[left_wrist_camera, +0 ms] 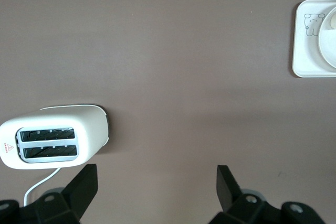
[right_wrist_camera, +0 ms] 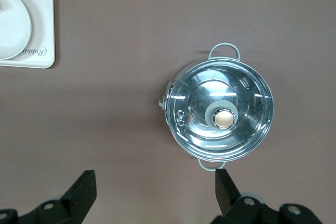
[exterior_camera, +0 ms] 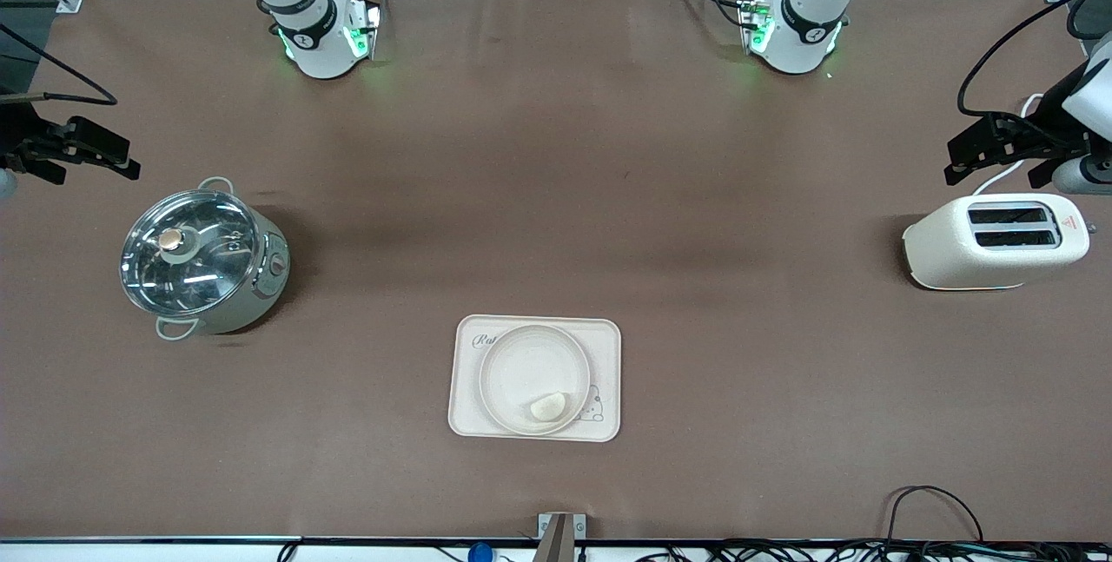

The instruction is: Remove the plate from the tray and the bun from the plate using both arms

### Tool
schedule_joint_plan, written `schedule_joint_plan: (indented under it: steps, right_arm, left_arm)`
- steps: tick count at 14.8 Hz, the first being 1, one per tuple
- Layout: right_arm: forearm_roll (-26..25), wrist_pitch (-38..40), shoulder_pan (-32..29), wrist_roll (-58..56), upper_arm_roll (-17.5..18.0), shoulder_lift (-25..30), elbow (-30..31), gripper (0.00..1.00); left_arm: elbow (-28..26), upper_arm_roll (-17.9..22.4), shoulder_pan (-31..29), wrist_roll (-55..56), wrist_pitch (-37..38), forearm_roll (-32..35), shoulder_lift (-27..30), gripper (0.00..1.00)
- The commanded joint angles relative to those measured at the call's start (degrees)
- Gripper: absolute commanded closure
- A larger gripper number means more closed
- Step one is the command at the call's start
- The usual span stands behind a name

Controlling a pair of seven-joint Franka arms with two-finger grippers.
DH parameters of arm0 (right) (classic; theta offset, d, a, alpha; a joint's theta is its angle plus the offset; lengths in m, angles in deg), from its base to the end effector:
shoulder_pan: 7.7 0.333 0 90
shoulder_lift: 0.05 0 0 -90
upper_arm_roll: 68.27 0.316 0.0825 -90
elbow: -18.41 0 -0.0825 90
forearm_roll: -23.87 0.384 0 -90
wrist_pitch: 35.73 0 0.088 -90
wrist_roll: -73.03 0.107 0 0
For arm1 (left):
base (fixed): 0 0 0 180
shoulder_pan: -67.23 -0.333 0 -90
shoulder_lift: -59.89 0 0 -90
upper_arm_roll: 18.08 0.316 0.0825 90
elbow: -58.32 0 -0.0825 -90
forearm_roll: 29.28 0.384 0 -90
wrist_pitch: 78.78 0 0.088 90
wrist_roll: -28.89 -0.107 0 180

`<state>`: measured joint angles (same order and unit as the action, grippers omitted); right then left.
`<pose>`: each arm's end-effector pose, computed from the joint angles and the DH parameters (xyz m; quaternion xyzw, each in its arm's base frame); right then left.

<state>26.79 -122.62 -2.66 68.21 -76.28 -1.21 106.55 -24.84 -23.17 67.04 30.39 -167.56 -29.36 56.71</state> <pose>0.5548 -0.0223 0.6241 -0.9993 -0.0170 0.0192 0.0254 0.5683 -0.0472 0.6477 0.9993 -0.0296 0.0212 0.0043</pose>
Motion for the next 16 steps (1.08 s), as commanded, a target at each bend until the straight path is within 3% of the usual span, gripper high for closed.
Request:
schedule_joint_plan:
  steps: [1,6,8,12,16]
  right_arm:
    - [-1.16,-0.56,-0.48,-0.27,1.06,1.78,1.69,0.0]
    - [-0.37,-2.14,0.05,-0.18,1.15,1.08,0.55,0.0]
    - [0.59,-7.21,2.59,-0.01,1.15,-2.42,0.1,0.0]
    - [7.26,-18.47,6.63,4.29,1.15,-13.39,-1.56,0.07]
    - [8.94,-21.13,10.59,10.53,1.76,-28.85,-14.45,0.25]
  left_arm:
    - [1.08,0.09,-0.5,-0.79,0.54,0.7,-0.25,0.0]
    - [1.08,0.0,0.02,0.95,0.71,0.43,-0.34,0.0]
    - [1.08,0.0,-0.15,0.35,0.71,0.69,-0.34,0.0]
    - [1.16,0.79,-0.42,-0.18,0.71,0.52,-0.34,0.0]
    - [0.99,0.79,-0.33,-0.53,0.71,0.26,-0.6,0.0]
